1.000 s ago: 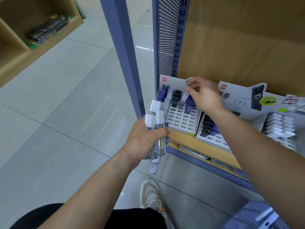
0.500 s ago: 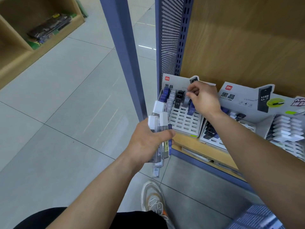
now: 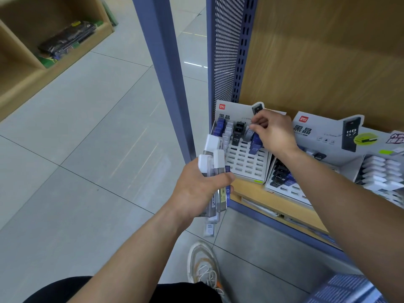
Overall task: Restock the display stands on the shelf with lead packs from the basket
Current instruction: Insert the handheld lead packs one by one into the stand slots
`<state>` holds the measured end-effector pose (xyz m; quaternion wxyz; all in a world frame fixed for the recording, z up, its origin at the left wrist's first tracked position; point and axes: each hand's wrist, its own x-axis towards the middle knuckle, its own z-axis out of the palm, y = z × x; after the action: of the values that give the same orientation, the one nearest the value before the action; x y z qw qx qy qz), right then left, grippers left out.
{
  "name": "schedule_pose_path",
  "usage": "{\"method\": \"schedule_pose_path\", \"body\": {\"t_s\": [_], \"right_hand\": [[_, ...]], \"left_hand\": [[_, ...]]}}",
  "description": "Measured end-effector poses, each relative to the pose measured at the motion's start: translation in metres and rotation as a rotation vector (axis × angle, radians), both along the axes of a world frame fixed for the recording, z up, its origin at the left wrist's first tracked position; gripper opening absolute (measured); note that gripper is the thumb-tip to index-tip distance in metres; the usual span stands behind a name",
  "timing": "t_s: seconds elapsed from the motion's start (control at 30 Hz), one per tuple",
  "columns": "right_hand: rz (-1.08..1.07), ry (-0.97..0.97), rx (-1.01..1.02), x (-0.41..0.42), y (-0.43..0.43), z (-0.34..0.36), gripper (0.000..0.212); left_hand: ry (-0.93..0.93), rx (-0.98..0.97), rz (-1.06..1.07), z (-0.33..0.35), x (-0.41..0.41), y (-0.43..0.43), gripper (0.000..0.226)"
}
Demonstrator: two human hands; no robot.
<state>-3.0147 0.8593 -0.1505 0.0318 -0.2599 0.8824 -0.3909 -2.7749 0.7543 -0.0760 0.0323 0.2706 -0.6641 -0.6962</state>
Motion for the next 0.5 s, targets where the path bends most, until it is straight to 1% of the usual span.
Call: {"method": "schedule_pose_path", "body": {"t_s": [0.23,0.5], "right_hand": [[0.039,-0.028,0.064,0.009,0.003,0.002,0.008],[0.050,-0.031,0.062,0.012,0.007,0.006,0.009]], "left_hand": [[0.010,0.015,-0.011,0.002,0.000,0.000,0.020],[0.009,0.002,-0.002,0.001,-0.001,0.000,0.019]]}}
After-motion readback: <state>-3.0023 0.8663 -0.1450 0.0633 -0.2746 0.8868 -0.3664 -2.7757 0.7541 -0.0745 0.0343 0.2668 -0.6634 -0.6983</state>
